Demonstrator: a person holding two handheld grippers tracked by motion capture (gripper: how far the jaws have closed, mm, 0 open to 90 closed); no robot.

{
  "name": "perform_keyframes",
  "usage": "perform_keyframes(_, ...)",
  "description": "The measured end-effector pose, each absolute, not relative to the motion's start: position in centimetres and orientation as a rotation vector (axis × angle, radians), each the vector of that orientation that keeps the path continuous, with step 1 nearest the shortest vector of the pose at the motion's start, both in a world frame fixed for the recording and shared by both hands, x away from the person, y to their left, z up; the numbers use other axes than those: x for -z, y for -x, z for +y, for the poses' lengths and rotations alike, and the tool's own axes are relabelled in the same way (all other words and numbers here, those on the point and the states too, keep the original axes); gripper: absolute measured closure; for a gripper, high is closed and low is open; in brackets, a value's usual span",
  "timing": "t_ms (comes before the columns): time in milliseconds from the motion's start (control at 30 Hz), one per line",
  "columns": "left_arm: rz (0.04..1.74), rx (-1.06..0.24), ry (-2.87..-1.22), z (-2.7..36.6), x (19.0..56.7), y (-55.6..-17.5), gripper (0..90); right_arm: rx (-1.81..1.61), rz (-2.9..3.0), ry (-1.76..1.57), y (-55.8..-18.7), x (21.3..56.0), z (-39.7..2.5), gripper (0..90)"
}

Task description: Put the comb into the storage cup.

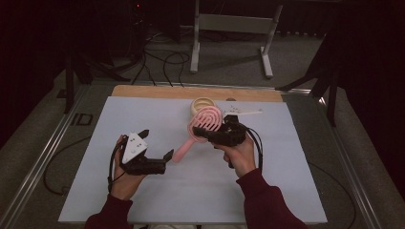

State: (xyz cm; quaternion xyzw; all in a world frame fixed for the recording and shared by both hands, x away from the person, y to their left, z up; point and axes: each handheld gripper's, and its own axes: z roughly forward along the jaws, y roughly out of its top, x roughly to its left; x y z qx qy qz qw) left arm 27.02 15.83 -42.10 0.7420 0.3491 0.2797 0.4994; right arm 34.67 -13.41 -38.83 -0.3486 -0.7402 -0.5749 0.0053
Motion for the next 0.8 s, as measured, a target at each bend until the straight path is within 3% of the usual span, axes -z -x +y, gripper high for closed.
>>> perform_keyframes(800, 0.999, -0.732, -1.753, 20.2, 45.8, -24.8, 0.5, 1.855, -2.286, 1.146, -35.5, 38.2, -14.3, 64.1)
